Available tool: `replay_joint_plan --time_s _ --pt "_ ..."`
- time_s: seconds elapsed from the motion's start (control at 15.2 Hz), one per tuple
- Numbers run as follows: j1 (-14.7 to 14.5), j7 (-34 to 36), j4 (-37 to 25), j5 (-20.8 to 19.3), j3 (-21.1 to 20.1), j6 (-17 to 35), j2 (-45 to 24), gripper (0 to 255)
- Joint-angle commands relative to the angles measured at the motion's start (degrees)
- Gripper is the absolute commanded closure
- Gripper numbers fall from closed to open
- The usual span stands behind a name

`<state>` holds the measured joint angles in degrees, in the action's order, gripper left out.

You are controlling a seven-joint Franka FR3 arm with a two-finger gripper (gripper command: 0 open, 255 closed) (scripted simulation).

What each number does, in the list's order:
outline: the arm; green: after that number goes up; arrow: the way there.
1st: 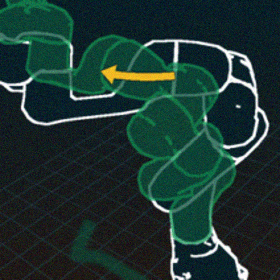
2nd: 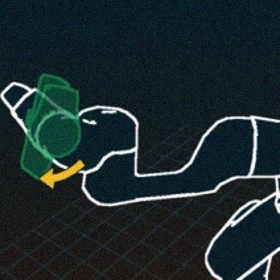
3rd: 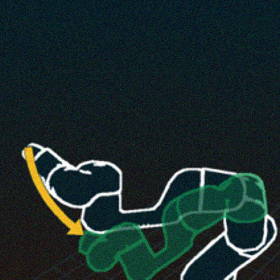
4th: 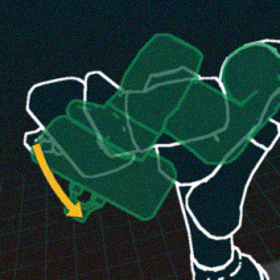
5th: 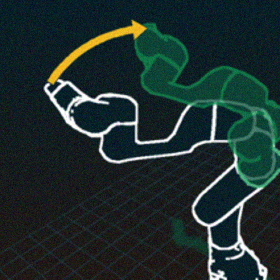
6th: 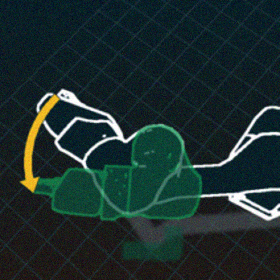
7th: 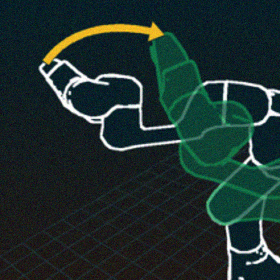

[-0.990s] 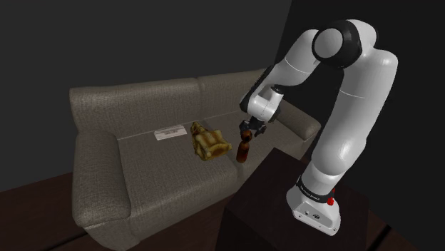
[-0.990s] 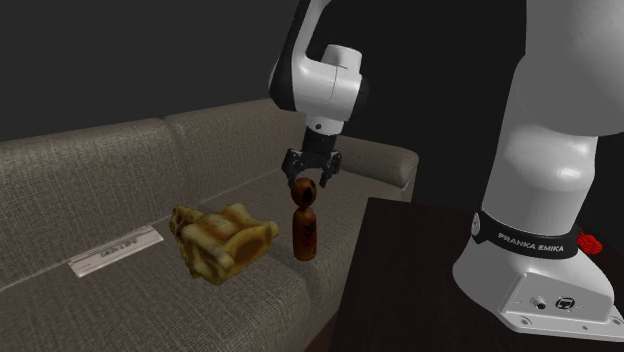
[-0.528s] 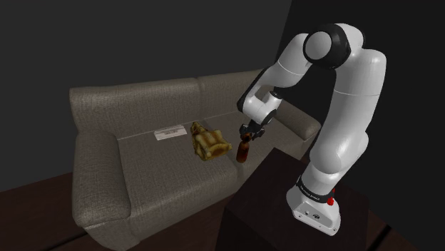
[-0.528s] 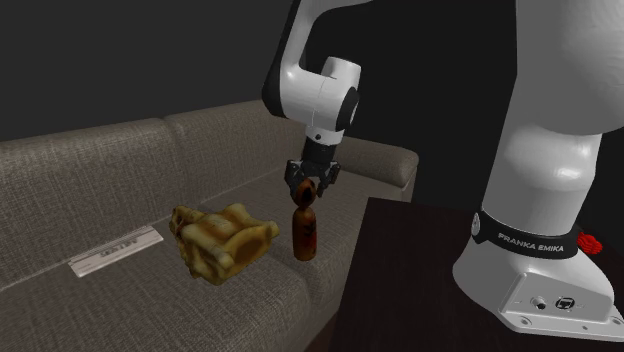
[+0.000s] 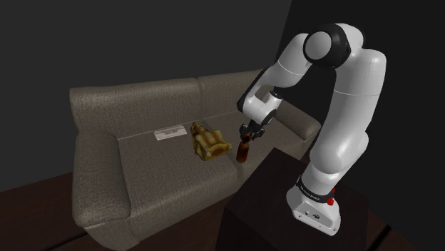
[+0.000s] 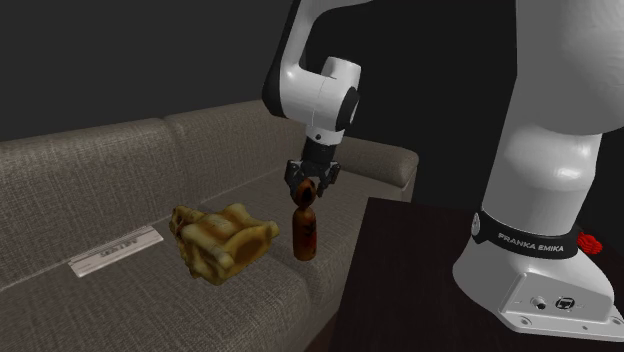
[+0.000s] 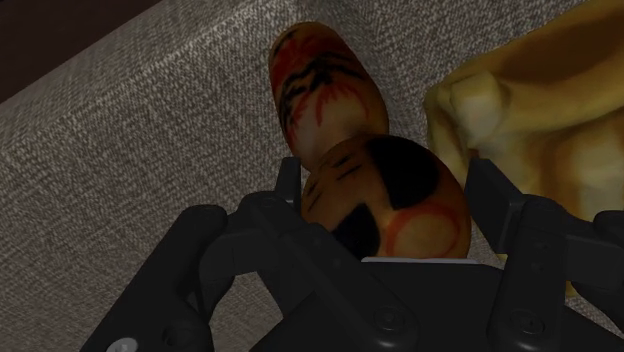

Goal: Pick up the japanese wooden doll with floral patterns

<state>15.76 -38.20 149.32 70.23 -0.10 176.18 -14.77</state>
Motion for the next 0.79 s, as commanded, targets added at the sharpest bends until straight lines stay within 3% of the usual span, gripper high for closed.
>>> replay_joint_plan --time_s 0.0,0.46,0.73 --pt "-0.88 2.54 0.81 -2.67 1.13 -0.45 0.99 255" --pt "-7.48 21.00 5.65 -23.30 10.37 -3.53 8.97 255" --pt "-9.10 31.63 7.64 -36.28 14.31 -5.56 13.59 255"
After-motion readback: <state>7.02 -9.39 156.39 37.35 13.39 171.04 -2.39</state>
